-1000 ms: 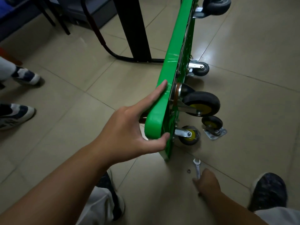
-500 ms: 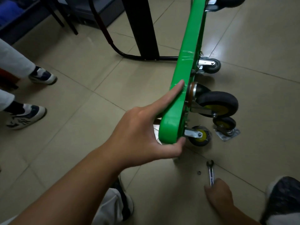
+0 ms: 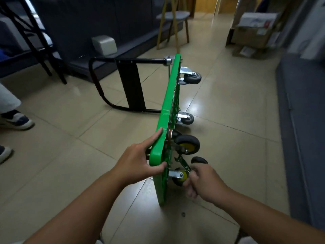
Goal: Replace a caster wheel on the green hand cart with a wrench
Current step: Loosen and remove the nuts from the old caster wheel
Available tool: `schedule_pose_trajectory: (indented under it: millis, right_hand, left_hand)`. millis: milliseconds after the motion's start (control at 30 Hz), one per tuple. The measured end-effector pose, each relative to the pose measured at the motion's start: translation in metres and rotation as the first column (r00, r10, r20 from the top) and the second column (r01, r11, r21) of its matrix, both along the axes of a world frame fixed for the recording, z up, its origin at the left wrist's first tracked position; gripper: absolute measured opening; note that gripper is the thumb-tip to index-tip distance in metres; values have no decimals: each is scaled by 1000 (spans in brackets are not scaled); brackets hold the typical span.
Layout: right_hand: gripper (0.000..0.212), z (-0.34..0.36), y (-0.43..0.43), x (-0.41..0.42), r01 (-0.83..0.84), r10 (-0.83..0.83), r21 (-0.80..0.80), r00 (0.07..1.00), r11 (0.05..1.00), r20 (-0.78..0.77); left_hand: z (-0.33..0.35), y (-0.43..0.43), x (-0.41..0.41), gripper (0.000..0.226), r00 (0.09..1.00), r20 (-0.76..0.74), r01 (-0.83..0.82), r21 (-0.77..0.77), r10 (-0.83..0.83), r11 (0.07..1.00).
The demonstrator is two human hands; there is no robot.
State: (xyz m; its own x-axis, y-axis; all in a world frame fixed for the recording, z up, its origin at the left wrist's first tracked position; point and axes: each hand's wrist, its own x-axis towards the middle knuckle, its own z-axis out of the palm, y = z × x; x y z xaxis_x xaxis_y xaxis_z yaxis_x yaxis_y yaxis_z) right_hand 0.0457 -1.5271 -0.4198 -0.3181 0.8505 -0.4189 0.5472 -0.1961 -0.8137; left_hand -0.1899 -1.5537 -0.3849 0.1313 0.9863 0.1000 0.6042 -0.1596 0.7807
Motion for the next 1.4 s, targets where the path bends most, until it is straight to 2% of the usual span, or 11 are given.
schedule_pose_trajectory:
  millis: [67, 233, 300, 400, 500, 633, 733, 967, 1100, 1200, 1400]
  right_hand:
    - [45, 19, -10, -1, 96, -96, 37, 995, 995, 3]
    - [42, 22, -22, -9, 356, -364, -83, 925, 931, -113]
    - [39, 21, -21, -14, 403, -422, -140, 890, 905, -170]
    - [35, 25, -16, -23, 415, -456, -201, 853, 887, -254]
    - [36, 27, -14, -35, 407, -453, -208, 846, 890, -281]
    - [37, 23, -19, -40, 383, -458, -272, 829, 883, -320]
    - [39, 25, -22, -40, 318, -429, -325, 825, 890, -367]
    - [45, 25, -22, -40, 233, -337, -287, 854, 929, -396]
    - [46, 23, -26, -41, 163, -296, -318, 849, 934, -437]
    - [47, 10, -33, -37, 122, -204, -220, 890, 968, -408]
    - [62, -40, -35, -36, 51, -33, 55, 956, 997, -292]
  left_hand:
    - [1, 0, 1, 104, 1000, -1, 4, -9, -4, 1000]
    - [3, 0, -1, 104, 999, 29, 34, -41, -32, 999]
    - [3, 0, 0, 101, 997, 59, 46, -52, -43, 998]
    - [2, 0, 2, 83, 995, 98, 39, -58, -34, 998]
    - [1, 1, 1, 71, 995, 101, 31, -55, -25, 998]
    - [1, 3, 0, 65, 996, 86, 17, -52, -12, 999]
    - [-1, 2, 0, 67, 997, 75, 8, -55, -4, 998]
    - [-1, 0, 1, 71, 997, 80, 12, -58, -8, 998]
    - [1, -2, 3, 83, 994, 104, 32, -72, -24, 997]
    - [3, -2, 5, 94, 993, 108, 48, -76, -39, 996]
    - [1, -2, 4, 93, 993, 114, 36, -67, -28, 997]
